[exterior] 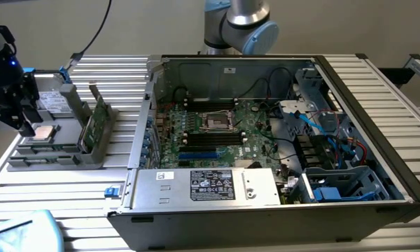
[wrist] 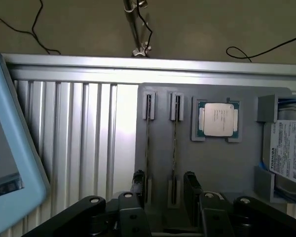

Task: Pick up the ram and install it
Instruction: 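Pick up the ram and move it above insertion slot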

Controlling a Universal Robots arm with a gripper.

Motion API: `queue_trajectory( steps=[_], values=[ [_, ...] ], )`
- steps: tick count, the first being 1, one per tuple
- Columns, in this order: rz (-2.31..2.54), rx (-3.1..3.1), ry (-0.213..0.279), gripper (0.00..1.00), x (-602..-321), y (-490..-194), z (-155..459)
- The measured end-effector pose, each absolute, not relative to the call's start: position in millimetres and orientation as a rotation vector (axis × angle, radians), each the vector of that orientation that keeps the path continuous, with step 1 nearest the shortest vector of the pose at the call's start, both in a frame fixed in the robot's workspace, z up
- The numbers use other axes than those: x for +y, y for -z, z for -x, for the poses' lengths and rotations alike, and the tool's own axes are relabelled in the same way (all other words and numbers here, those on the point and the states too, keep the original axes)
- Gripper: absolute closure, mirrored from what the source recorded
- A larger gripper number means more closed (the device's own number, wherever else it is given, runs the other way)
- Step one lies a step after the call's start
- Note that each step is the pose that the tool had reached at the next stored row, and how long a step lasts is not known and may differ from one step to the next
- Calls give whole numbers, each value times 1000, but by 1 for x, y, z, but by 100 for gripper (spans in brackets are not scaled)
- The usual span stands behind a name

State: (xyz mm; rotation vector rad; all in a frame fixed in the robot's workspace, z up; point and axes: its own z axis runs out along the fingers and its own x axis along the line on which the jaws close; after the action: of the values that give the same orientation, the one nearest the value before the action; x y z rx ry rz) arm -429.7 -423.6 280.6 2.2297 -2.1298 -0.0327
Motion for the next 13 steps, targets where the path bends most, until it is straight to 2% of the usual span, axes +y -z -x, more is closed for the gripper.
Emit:
queue_trajectory(
  steps=[13],
  values=[
    [-2265, -2092, 34, 55, -429, -257, 431]
  ],
)
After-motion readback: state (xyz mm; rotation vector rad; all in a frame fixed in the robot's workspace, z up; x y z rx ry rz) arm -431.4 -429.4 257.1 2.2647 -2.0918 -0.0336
